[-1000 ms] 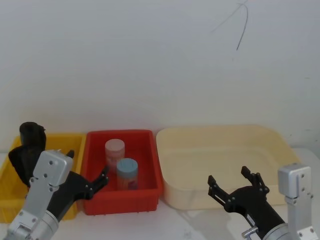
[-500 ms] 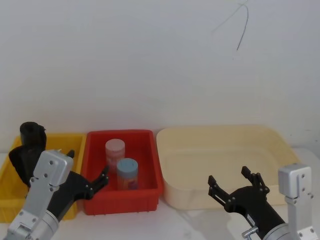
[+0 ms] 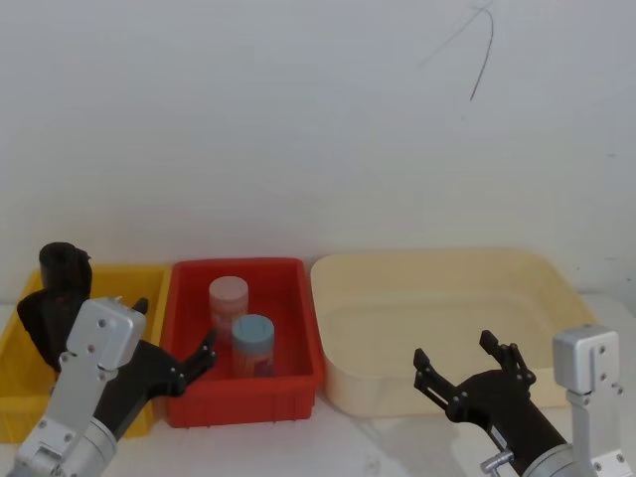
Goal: Pick up the garbage bag with the one hand and transfer it to the other hand.
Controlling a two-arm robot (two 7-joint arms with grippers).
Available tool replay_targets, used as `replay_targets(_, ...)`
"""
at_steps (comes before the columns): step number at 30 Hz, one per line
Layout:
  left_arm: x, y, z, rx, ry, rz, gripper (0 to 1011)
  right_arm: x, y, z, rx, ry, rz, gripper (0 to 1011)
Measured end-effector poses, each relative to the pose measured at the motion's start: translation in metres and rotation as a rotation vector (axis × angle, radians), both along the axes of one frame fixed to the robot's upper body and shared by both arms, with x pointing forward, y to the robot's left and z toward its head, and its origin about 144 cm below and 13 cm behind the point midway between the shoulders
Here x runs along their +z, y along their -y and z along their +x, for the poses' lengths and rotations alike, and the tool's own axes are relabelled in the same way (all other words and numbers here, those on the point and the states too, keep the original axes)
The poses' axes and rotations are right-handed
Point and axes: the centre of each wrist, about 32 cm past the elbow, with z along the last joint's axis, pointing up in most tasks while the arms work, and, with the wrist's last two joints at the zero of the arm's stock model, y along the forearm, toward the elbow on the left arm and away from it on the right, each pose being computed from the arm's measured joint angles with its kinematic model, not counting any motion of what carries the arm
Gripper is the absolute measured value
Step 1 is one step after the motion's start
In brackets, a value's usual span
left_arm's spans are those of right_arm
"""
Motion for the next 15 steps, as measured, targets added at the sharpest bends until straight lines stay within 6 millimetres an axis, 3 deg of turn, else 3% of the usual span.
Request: replay_targets(15,0.0,0.0,0.0,0.0,0.0,0.0,1001,0.0,0.0,0.0,0.0,0.0,0.0,1001)
